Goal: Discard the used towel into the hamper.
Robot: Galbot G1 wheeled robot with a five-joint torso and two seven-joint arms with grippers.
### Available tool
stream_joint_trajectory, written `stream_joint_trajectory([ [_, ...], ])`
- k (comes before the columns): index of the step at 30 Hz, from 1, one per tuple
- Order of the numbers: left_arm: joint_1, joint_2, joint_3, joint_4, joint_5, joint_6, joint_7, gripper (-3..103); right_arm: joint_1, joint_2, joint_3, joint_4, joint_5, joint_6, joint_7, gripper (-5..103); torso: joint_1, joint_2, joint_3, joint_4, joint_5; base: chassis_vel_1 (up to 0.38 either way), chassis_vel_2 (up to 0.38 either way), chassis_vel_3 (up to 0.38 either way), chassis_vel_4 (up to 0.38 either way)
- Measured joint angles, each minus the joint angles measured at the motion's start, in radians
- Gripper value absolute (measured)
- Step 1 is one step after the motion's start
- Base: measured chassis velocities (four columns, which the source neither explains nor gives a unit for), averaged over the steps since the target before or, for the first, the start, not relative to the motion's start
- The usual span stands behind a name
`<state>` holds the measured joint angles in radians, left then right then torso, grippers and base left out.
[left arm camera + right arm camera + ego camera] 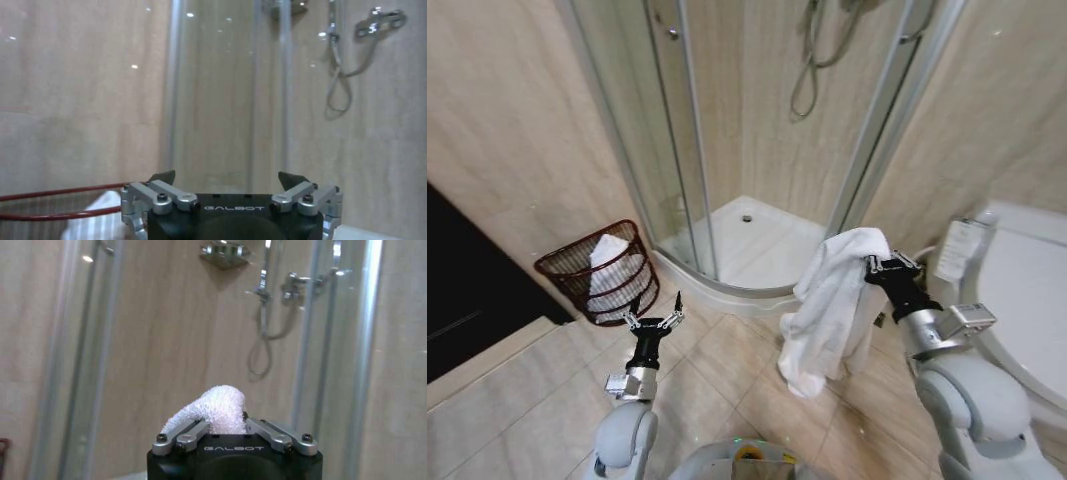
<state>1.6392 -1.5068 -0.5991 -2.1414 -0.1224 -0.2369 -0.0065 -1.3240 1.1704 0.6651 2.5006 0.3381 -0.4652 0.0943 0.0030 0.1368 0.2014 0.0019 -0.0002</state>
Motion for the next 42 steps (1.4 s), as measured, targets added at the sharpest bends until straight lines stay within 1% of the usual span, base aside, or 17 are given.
stream_joint_trajectory([
  [5,-0.005,0.003,-0.002,0.006,0.001,0.000,0.003,100,-0.008,0.014,-0.010,0.002,-0.013,0.000,-0.007,8,0.000,0.000,0.000,-0.0001,0.0001,0.147,0.165,0.013,-0.001],
  [15,-0.002,0.006,-0.001,0.013,0.000,-0.010,0.004,100,-0.014,0.015,-0.012,0.002,-0.021,-0.001,-0.009,8,0.000,0.000,0.000,-0.0002,0.0003,0.140,0.140,0.085,0.065],
  [19,0.002,0.009,-0.005,0.013,-0.002,-0.017,0.003,100,-0.014,0.015,-0.017,0.002,-0.022,-0.005,-0.010,8,0.000,0.000,0.000,0.0000,0.0003,0.189,0.194,0.070,0.086],
  [21,0.005,0.011,-0.006,0.013,-0.003,-0.024,0.003,100,-0.012,0.015,-0.017,0.002,-0.022,-0.006,-0.010,8,0.000,0.000,0.000,0.0000,-0.0005,0.199,0.212,0.072,0.068],
  [24,0.008,0.012,-0.007,0.013,-0.004,-0.032,0.002,100,-0.010,0.015,-0.014,0.001,-0.022,-0.006,-0.010,8,0.000,0.000,0.000,-0.0001,0.0003,0.189,0.207,0.055,0.070],
  [26,0.008,0.011,-0.007,0.016,-0.004,-0.045,-0.001,100,-0.010,0.015,-0.012,0.001,-0.023,-0.005,-0.009,8,0.000,0.000,0.000,0.0001,0.0000,0.164,0.163,0.054,0.057],
  [30,0.008,0.010,-0.007,0.019,-0.003,-0.052,-0.004,100,-0.011,0.018,-0.012,0.001,-0.023,-0.003,-0.009,8,0.000,0.000,0.000,0.0002,0.0001,0.132,0.131,0.040,0.048],
  [36,0.005,0.004,-0.004,0.023,-0.002,-0.078,-0.017,100,-0.004,0.023,-0.020,0.000,-0.026,-0.002,-0.019,8,0.000,0.000,0.000,-0.0004,0.0003,0.080,0.079,-0.047,-0.052],
  [42,0.005,-0.001,-0.001,0.022,-0.001,-0.077,-0.028,100,0.001,0.023,-0.030,-0.003,-0.033,0.004,-0.040,8,0.000,0.000,0.000,-0.0002,0.0001,0.076,0.093,-0.085,-0.100],
])
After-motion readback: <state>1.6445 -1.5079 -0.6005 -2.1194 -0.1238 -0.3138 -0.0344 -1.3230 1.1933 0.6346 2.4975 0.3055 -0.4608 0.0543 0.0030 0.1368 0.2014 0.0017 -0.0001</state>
